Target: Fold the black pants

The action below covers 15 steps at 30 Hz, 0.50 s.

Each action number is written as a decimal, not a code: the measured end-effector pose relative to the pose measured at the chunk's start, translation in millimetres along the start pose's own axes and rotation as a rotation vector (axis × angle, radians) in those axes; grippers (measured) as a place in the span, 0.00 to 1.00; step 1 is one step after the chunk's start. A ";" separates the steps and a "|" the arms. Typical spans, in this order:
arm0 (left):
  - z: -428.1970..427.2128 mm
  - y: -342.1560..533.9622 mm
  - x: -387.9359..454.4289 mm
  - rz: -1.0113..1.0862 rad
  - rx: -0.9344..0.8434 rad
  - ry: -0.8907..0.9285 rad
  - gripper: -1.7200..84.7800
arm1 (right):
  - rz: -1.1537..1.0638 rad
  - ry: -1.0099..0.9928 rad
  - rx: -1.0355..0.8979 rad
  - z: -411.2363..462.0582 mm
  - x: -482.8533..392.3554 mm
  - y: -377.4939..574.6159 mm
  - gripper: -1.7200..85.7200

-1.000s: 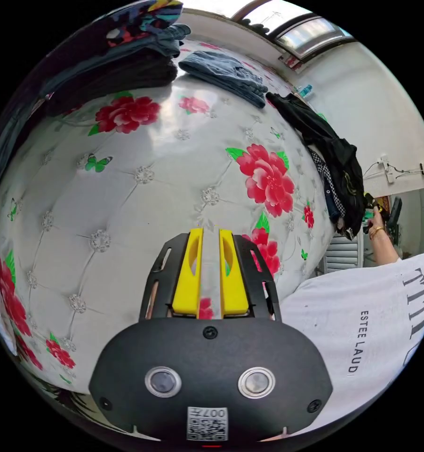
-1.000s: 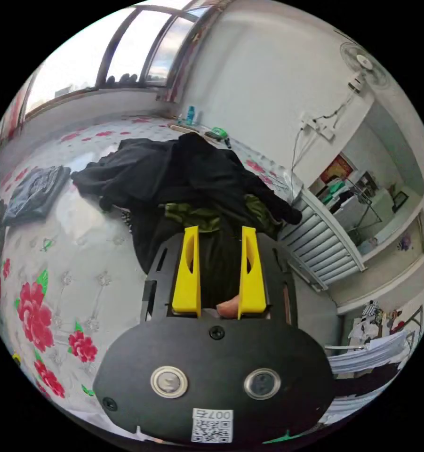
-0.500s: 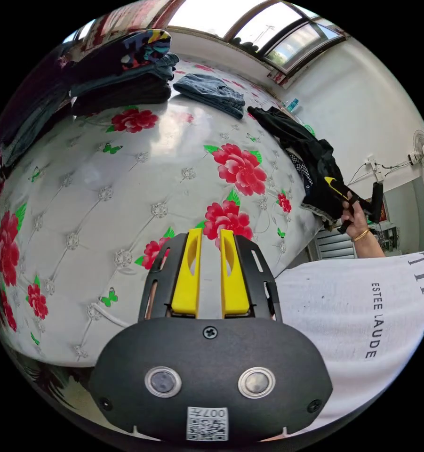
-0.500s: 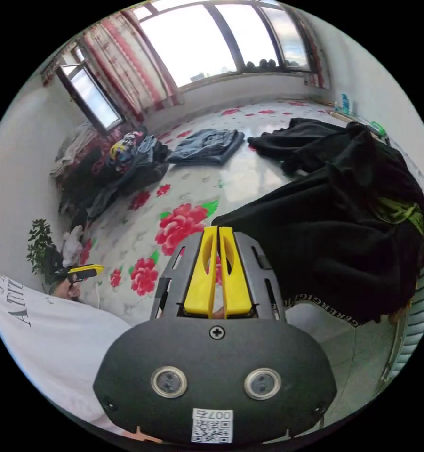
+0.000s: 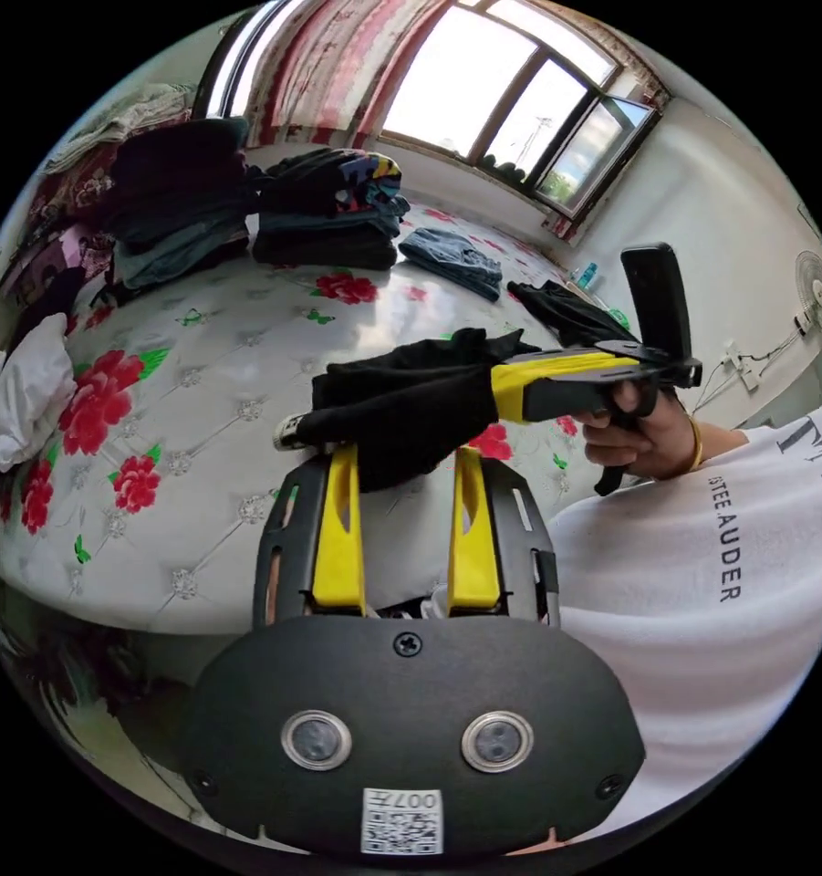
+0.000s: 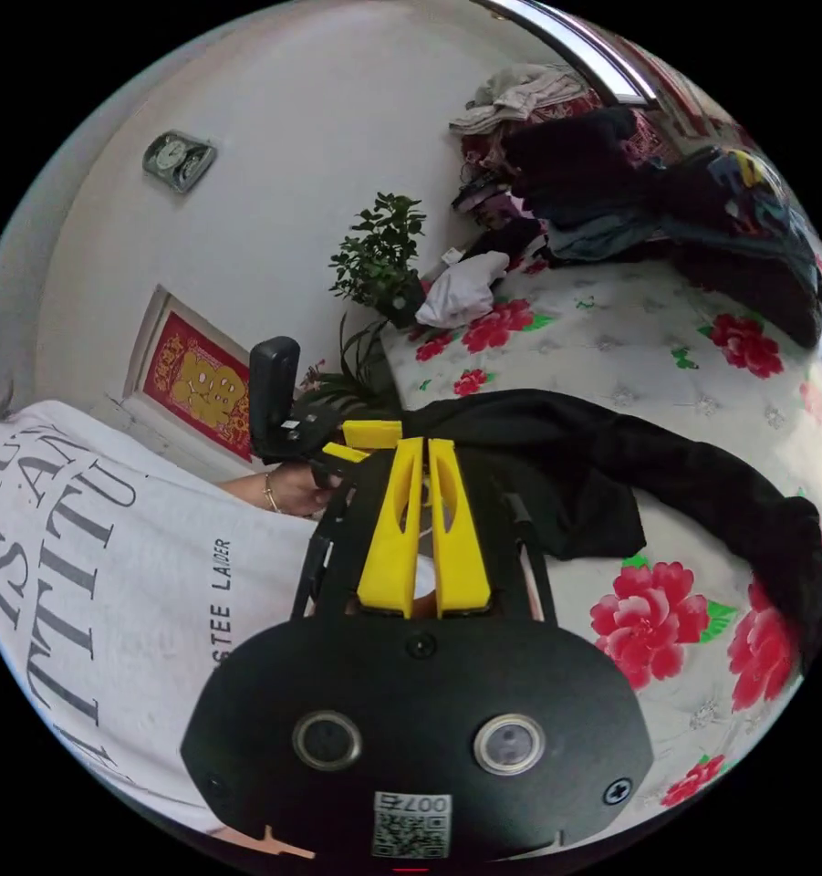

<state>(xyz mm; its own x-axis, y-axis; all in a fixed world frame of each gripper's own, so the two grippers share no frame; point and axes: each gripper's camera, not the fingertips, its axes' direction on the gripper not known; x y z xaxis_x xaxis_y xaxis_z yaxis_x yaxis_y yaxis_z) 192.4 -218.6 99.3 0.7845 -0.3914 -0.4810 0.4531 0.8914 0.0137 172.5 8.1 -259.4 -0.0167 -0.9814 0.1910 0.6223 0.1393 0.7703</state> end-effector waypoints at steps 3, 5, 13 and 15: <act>-22.7 3.6 -13.9 -0.110 0.033 -0.084 0.04 | -0.014 0.055 -0.014 4.0 -1.0 0.3 0.04; -35.1 5.7 -32.4 -0.196 0.020 -0.072 0.03 | 0.026 0.125 0.027 -5.9 10.6 6.4 0.05; -114.7 -1.8 -80.7 -0.368 0.155 -0.085 0.01 | 0.400 0.456 0.090 -78.2 124.8 18.7 0.09; -144.5 -28.4 -73.7 -0.287 0.222 -0.125 0.01 | 0.419 0.511 0.082 -90.7 152.2 -0.6 0.10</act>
<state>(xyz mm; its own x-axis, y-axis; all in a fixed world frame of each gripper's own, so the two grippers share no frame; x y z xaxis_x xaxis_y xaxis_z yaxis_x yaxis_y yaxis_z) 60.5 -182.0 7.7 0.6517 -0.6551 -0.3821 0.7318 0.6755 0.0901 240.6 -153.4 -286.0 0.5993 -0.7781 0.1879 0.4337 0.5129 0.7409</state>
